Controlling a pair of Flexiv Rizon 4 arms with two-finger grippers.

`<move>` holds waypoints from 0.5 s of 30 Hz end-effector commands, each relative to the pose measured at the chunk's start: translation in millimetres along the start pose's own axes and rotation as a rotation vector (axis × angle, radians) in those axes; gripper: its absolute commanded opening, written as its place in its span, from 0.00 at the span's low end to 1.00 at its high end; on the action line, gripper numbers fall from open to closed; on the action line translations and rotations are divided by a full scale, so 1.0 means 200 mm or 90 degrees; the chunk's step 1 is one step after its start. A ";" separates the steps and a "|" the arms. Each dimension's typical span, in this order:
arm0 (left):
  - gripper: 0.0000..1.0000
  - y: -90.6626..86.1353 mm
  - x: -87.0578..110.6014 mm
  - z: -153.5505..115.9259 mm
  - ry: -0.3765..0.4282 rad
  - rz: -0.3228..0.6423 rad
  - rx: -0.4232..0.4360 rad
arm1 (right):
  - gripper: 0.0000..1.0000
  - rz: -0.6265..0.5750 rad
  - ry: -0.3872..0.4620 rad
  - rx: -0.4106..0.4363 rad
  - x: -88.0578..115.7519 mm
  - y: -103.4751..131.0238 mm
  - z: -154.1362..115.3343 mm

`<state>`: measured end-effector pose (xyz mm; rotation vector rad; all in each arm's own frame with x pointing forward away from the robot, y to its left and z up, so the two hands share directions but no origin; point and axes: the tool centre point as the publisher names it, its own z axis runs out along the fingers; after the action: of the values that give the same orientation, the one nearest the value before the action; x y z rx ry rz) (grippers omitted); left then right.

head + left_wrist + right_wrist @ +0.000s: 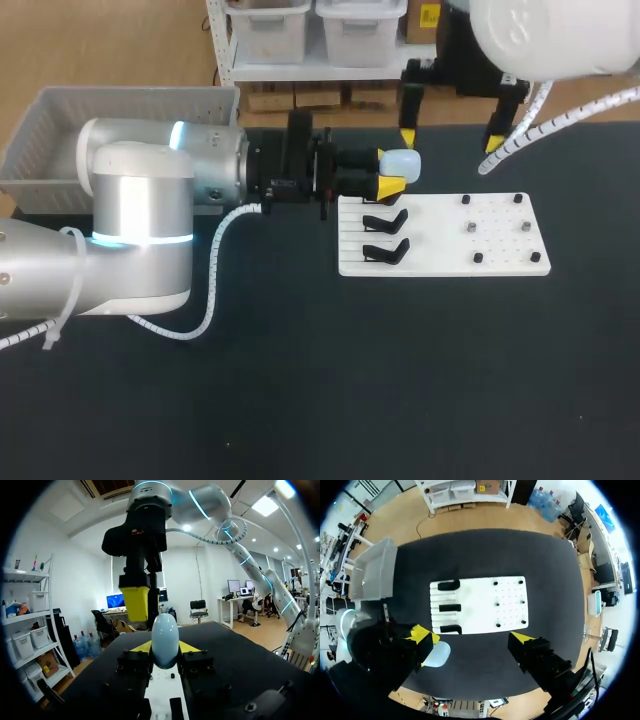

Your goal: Pick up each earbud case from the left stands, insert the matching earbuds, close the lid, and place the case in the box.

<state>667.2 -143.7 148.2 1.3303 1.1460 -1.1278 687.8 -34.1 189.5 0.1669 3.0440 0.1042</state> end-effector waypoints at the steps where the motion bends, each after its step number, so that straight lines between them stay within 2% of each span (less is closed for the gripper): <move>1: 0.00 -0.01 0.00 0.00 -0.002 0.003 -0.005 | 1.00 0.007 -0.121 -0.059 0.08 -0.06 -0.17; 4: 0.00 -0.01 0.00 0.00 -0.002 0.003 -0.005 | 1.00 -0.011 -0.185 -0.094 0.12 -0.07 -0.33; 9: 0.00 -0.02 -0.07 -0.10 0.007 -0.042 -0.062 | 1.00 -0.022 -0.259 -0.128 0.22 -0.09 -0.51; 11: 0.00 -0.03 -0.11 -0.15 0.007 -0.048 -0.078 | 1.00 -0.036 -0.269 -0.139 0.26 -0.08 -0.55; 15: 0.00 -0.04 -0.21 -0.25 0.011 -0.052 -0.105 | 1.00 -0.036 -0.269 -0.139 0.26 -0.08 -0.55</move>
<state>675.8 -116.8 175.2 1.2337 1.2411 -1.1293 648.6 -44.1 297.6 0.0514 2.8130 0.3229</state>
